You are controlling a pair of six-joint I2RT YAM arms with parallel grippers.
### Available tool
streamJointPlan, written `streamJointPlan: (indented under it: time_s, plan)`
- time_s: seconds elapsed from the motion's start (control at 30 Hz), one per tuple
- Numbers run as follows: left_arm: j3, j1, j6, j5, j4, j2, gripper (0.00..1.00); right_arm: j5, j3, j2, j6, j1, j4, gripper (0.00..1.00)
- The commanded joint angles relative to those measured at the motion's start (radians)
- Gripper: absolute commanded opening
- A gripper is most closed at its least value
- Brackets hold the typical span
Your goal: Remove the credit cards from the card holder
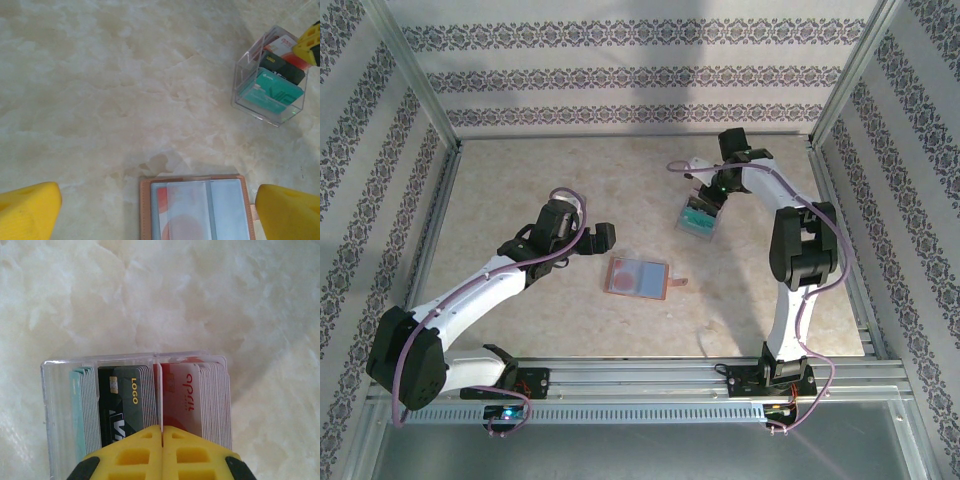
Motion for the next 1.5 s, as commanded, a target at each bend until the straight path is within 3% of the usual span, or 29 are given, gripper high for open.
streamJointPlan:
  time_s: [0.0, 0.1, 0.33, 0.63, 0.77, 0.87, 0.93, 1.23, 1.33, 1.47]
  plan:
    - [-0.008, 0.016, -0.007, 0.01, 0.018, 0.003, 0.99, -0.01, 0.036, 0.026, 0.053, 0.013, -0.008, 0.0]
    - [-0.009, 0.019, -0.006, 0.011, 0.018, -0.001, 0.99, 0.006, 0.045, 0.029, 0.059, 0.014, -0.023, 0.0]
    - [-0.01, 0.021, -0.008, 0.018, 0.023, -0.001, 0.99, 0.018, 0.062, -0.001, 0.078, 0.012, -0.035, 0.27]
    - [-0.006, 0.022, -0.011, 0.012, 0.018, -0.02, 0.99, 0.016, 0.059, -0.093, 0.16, 0.011, -0.033, 0.28]
    - [-0.007, 0.023, -0.012, 0.006, 0.019, -0.028, 0.99, 0.011, 0.005, -0.188, 0.288, 0.011, 0.017, 0.28]
    - [-0.006, 0.025, -0.011, 0.006, 0.022, -0.028, 0.99, 0.003, -0.091, -0.286, 0.39, 0.017, 0.084, 0.33]
    - [-0.01, 0.025, -0.012, 0.004, 0.021, -0.03, 0.99, -0.002, -0.144, -0.346, 0.446, 0.023, 0.101, 0.29]
    - [-0.044, 0.037, -0.044, -0.033, 0.039, -0.055, 0.99, 0.352, -0.342, -0.535, 0.715, 0.249, 0.115, 0.24]
    - [-0.075, 0.048, -0.074, -0.066, 0.054, -0.082, 0.99, 0.392, -0.385, -0.562, 0.883, 0.325, 0.089, 0.31]
    - [-0.113, 0.066, -0.105, -0.108, 0.062, -0.126, 0.99, 0.394, -0.468, -0.595, 1.099, 0.414, 0.092, 0.3]
